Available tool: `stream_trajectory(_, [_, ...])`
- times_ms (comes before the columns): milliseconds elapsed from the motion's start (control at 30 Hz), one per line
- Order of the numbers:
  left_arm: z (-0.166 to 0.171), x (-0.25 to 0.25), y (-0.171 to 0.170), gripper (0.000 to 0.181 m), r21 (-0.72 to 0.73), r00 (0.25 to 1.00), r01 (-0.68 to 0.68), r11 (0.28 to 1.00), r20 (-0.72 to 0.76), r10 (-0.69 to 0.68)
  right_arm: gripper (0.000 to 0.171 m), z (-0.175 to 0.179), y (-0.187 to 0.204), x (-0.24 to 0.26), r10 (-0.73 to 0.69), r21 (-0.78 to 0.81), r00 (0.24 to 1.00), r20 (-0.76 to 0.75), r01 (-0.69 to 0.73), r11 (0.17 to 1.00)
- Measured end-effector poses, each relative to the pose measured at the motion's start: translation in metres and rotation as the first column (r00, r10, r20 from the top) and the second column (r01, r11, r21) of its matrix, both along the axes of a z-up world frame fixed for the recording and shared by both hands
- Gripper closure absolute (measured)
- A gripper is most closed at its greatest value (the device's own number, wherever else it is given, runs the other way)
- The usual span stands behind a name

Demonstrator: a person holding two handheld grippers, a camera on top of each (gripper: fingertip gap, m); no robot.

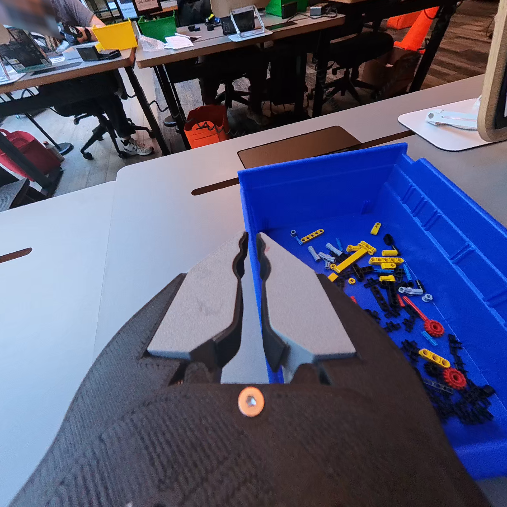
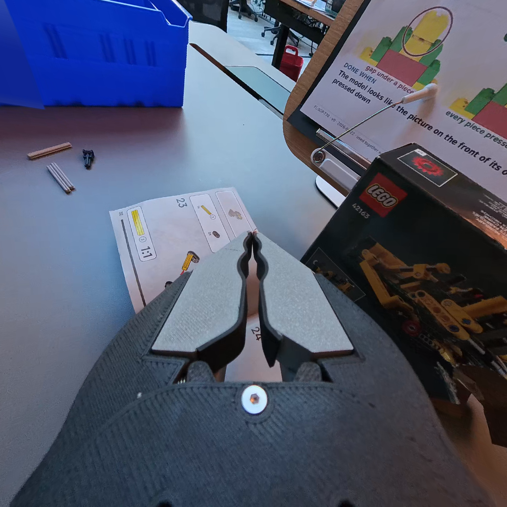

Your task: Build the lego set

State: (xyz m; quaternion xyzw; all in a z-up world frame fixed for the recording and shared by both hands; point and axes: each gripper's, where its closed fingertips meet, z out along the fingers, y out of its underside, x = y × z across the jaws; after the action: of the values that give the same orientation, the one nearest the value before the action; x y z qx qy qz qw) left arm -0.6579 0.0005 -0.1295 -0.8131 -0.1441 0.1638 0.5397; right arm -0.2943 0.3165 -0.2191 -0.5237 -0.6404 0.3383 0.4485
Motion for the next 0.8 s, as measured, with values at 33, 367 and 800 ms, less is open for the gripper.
stream_trajectory(33, [0.0000,0.0002,0.0000,0.179,0.000,1.000,0.001,1.000,0.000,-0.001,0.171,-0.0002,-0.0001,0.0000,0.000,0.001,1.000,0.001,0.000,1.000])
stream_trajectory(367, [0.0003,0.0023,0.0012,0.179,0.000,1.000,0.008,1.000,-0.003,-0.008,0.171,-0.0010,-0.0002,-0.0003,0.001,0.000,1.000,0.006,-0.001,1.000])
stream_trajectory(800, [0.0005,0.0031,0.0019,0.179,-0.002,1.000,0.009,1.000,-0.011,-0.009,0.171,-0.0023,-0.0011,-0.0008,0.003,0.011,1.000,0.015,-0.003,1.000])
